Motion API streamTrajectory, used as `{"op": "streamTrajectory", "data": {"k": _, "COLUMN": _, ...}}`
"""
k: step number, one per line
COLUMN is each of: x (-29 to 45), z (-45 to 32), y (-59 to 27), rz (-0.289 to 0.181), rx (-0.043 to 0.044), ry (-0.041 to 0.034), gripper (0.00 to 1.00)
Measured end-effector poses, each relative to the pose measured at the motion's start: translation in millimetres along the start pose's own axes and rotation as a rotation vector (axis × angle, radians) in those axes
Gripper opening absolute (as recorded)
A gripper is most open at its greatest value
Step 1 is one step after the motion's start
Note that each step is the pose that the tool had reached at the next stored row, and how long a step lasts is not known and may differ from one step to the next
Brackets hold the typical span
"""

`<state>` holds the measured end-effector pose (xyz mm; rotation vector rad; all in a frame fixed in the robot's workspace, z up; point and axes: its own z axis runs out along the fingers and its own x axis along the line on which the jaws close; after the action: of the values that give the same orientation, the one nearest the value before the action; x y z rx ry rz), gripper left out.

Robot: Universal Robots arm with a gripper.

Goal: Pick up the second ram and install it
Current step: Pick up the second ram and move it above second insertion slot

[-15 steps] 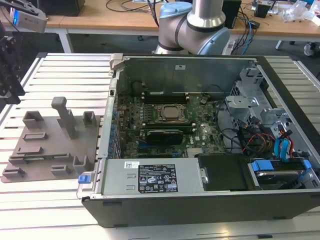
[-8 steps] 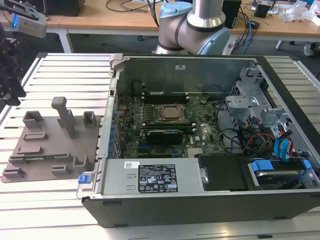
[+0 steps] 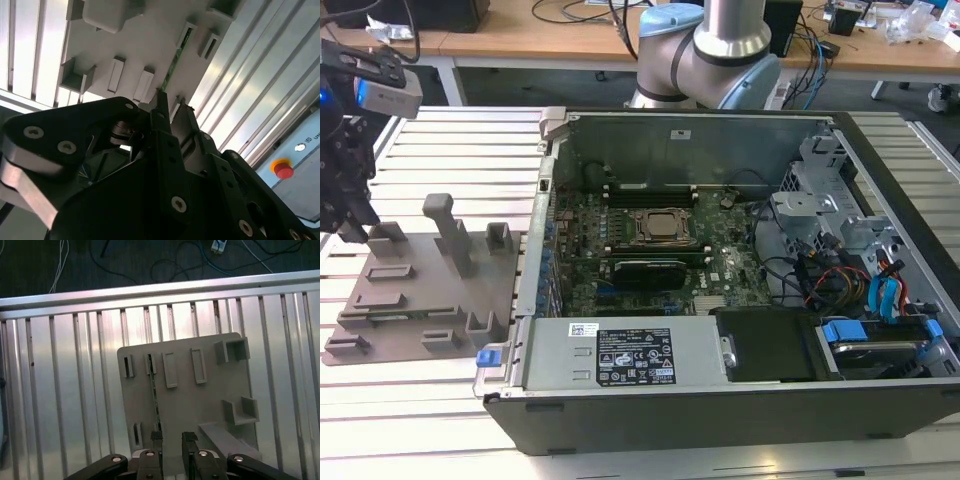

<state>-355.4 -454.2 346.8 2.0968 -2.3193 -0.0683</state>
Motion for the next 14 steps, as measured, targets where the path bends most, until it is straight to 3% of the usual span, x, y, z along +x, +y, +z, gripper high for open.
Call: {"op": "streamTrajectory", "data": {"k": 14, "x": 0.8, "z": 40.1, "y": -1.7, "rz": 0.000, "rx": 0.0000, "ry": 0.0000, "gripper": 0.30}}
